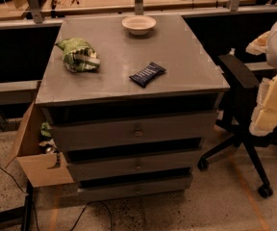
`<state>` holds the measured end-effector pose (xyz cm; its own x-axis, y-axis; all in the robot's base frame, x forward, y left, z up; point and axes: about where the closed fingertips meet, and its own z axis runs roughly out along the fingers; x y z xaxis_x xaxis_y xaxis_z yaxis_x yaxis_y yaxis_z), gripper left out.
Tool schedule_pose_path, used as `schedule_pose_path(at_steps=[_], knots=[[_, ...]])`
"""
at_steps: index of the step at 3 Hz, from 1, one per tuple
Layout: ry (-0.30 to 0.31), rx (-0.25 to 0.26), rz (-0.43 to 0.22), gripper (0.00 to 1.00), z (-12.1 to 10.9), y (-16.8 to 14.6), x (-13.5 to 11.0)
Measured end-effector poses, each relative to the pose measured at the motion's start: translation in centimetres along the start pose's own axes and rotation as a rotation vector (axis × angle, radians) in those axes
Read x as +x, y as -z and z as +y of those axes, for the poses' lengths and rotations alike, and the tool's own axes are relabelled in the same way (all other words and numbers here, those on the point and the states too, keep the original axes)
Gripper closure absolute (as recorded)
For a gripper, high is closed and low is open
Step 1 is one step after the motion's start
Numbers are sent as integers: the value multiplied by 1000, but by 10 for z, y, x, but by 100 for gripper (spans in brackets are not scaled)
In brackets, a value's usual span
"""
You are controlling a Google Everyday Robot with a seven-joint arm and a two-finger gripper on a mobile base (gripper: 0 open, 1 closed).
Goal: Move paper bowl near rxbar blueberry
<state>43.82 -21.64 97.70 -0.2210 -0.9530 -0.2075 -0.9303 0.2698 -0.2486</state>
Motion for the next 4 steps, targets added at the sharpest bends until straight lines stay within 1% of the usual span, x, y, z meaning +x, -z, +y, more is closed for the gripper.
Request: schedule_pose_path(at_steps=[1, 2, 3, 4], knots=[[0, 0, 0, 0, 0, 0, 0], [2, 133, -62, 0, -32, 1, -1], [75, 274, -155, 0, -68, 5, -7], [136, 392, -240, 0, -104, -7, -30]])
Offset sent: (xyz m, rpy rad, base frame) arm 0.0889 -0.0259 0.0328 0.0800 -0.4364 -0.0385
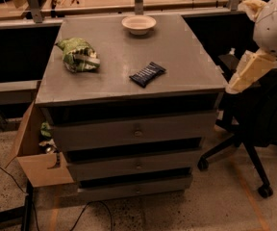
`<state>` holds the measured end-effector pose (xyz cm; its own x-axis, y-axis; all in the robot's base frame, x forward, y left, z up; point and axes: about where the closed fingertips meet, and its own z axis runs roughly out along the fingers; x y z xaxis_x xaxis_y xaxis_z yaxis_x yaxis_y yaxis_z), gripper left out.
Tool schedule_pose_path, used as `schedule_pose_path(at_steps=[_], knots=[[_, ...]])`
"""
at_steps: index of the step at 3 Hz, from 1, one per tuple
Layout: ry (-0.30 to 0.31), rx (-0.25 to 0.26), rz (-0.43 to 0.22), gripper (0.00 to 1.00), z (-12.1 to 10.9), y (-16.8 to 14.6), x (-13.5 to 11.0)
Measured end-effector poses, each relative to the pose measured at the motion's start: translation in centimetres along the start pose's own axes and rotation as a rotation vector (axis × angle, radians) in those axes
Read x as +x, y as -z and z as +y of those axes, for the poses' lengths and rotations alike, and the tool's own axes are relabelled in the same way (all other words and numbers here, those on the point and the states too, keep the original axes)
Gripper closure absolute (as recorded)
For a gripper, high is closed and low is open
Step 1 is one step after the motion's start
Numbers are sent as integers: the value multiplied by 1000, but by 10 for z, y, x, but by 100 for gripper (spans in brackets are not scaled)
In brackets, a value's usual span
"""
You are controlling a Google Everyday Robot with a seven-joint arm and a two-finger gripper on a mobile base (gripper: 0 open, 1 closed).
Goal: Move paper bowl near rxbar blueberry
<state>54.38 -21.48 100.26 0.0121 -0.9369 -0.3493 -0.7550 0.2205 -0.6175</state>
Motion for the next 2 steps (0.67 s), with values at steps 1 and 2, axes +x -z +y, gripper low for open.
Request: schedule_pose_path(at_steps=[1, 2], knots=[[41, 106, -82, 0, -29, -41, -26], [44, 210, -112, 0, -59, -82, -43]])
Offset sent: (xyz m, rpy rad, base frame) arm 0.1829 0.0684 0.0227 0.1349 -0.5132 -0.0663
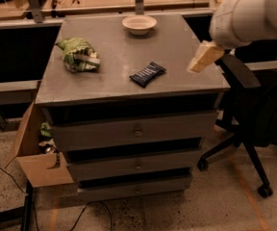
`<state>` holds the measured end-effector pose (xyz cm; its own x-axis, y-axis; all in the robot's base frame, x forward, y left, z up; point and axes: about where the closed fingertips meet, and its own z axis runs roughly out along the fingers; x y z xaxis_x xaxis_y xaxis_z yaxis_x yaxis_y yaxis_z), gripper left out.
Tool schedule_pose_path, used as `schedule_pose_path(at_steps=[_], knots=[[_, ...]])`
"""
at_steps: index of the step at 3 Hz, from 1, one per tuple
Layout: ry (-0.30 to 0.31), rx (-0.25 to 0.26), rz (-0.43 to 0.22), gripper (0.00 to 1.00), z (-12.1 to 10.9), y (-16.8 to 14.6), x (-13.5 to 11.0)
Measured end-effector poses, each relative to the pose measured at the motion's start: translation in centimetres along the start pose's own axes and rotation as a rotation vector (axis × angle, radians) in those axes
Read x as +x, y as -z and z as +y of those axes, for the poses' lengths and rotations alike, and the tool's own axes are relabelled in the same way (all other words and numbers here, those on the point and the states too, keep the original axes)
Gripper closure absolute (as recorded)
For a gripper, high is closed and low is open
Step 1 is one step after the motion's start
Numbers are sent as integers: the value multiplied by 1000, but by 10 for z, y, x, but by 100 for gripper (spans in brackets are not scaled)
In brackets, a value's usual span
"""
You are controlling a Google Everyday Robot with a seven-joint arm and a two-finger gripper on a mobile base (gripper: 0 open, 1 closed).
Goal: Move paper bowl near rxbar blueberry
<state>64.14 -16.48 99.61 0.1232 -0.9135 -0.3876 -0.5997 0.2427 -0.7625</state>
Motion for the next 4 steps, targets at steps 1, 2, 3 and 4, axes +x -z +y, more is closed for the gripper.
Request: schedule_pose_path(at_steps=[1, 2, 3, 4], knots=[[0, 96, -21, 0, -25, -2, -8], [0, 96, -22, 0, -25, -2, -9], [35, 122, -52, 0, -28, -21, -6], [95, 174, -138, 0, -44, -61, -2]])
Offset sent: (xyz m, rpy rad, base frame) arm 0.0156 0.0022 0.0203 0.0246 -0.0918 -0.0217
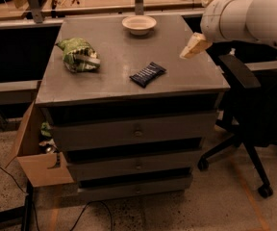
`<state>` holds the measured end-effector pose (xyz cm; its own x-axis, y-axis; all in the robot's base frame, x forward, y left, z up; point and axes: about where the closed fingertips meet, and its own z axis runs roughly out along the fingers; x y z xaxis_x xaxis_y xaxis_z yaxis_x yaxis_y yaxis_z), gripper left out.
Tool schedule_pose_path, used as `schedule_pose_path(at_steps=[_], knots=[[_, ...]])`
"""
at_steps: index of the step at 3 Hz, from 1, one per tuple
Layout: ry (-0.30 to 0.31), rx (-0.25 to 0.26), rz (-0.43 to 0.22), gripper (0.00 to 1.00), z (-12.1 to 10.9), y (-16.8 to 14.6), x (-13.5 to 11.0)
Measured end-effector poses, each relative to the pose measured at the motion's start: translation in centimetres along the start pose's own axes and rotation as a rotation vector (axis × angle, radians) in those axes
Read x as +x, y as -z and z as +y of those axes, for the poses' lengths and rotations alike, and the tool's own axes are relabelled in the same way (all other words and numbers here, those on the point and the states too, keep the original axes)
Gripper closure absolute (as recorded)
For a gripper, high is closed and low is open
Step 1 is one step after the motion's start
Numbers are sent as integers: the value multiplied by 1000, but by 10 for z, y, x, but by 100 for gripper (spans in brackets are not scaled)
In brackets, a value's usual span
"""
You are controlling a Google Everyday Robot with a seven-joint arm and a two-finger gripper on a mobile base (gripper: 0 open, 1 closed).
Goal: Move paper bowl near rxbar blueberry
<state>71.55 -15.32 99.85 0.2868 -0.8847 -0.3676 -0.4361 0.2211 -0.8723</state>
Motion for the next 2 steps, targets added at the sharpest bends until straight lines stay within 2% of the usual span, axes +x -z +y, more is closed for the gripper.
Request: schedule_pose_path(at_steps=[1, 2], knots=[[83, 34, -74, 0, -15, -41, 9], [157, 88, -99, 0, -39, -81, 23]])
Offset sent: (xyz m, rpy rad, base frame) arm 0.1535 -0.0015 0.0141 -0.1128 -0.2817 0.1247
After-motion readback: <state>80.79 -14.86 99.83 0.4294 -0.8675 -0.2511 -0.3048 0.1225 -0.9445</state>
